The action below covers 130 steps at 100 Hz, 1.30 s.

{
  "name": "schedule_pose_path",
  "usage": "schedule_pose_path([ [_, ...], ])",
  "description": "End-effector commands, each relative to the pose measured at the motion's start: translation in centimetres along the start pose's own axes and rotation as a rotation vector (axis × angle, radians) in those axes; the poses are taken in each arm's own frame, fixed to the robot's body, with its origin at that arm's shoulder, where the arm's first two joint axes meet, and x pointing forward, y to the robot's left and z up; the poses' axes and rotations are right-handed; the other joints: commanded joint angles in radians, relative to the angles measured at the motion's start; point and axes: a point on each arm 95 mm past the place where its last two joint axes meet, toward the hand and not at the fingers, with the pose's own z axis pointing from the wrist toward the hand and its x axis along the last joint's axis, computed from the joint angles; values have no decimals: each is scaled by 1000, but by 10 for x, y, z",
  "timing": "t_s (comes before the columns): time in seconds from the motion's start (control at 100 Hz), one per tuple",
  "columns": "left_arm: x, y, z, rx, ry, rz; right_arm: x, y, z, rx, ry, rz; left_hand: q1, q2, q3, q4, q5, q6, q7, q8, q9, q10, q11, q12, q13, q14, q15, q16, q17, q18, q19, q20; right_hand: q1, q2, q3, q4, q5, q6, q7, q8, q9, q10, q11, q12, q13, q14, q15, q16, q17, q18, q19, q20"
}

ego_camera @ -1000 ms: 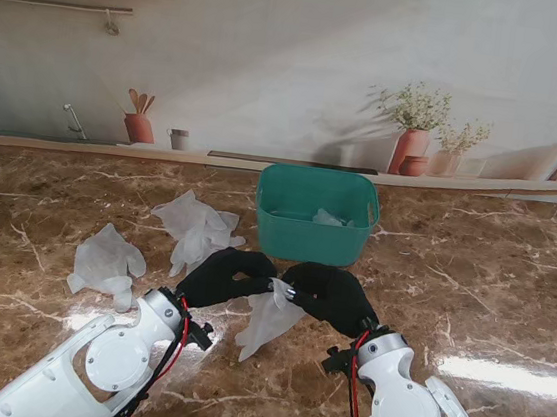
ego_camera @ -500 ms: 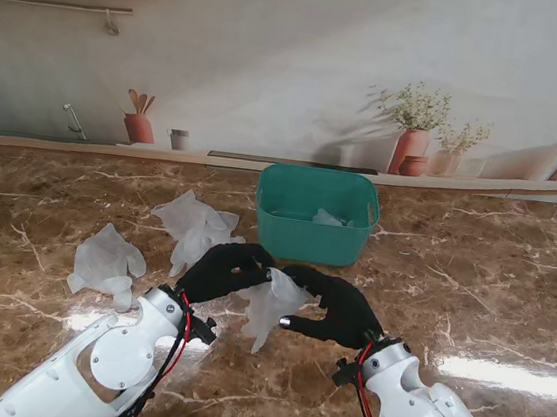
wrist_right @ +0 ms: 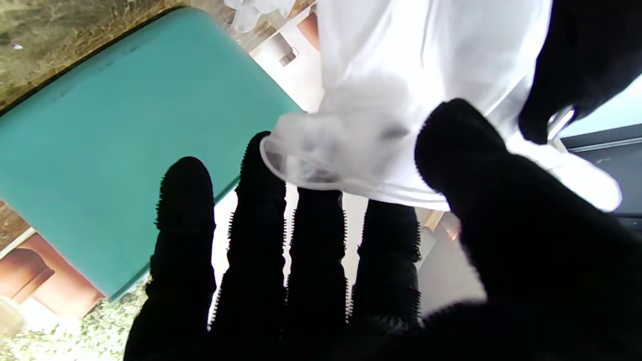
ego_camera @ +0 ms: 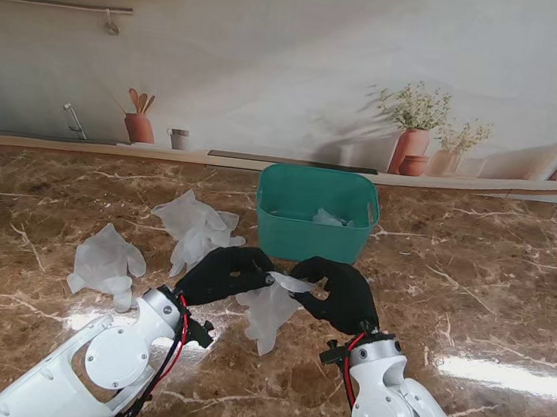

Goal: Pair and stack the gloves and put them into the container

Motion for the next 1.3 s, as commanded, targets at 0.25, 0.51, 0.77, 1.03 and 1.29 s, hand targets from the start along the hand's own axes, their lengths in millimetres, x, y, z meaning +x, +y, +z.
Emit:
schedule_pose_path([
  [0.25,-3,-3,-7,-15,-16,27,3,14,-2,-34,5,26,-1,16,14,-8,-22,-63,25,7,19,-16,17,15,-10,-4,25,13,-38,1,-6,-13,-5,66,77,-20,123,-41,124,76,66,-10,-26,-11,90,-4,-86,-63,39,-11,54,-5],
  [0.51,-4,-4,-12,-20,-23,65,20,24,4,-72,75,45,0,-10,16,3,-1,-49,24,-113,-5,-19,-5,-26,-31,-12,-3,-11,-41,12,-38,-36,35,24,112,-33,138,34,136,112,369,16,116,97,448,43,129,-7,323,14,298,-81],
  [0.77,2,-8,-21,-21,10,101,38,34,-6,-43,145,-14,-40,-145,216,-21,63,-26,9,-369,23,-45,1,-42,7,-29,-4,-28,-6,32,-21,-43,60,-47,146,-31,172,106,170,73,481,37,198,179,513,28,385,105,450,19,413,-128],
  [1.03,9,-9,-29,-23,61,132,52,38,-18,-15,138,-66,-282,-226,318,7,-59,92,-415,-546,-358,-43,-210,-186,-250,-76,-277,-187,-83,35,-134,-80,66,-69,148,-30,203,162,200,12,514,40,289,190,515,29,558,127,561,40,475,-154],
  [1.29,19,-8,-29,-50,120,181,56,36,-19,7,96,-80,-333,-273,265,9,-83,106,-489,-572,-505,-47,-239,-231,-344,-83,-341,-223,-124,26,-226,-92,75,-78,151,-28,213,179,214,0,517,39,345,177,515,28,612,132,606,45,498,-168],
])
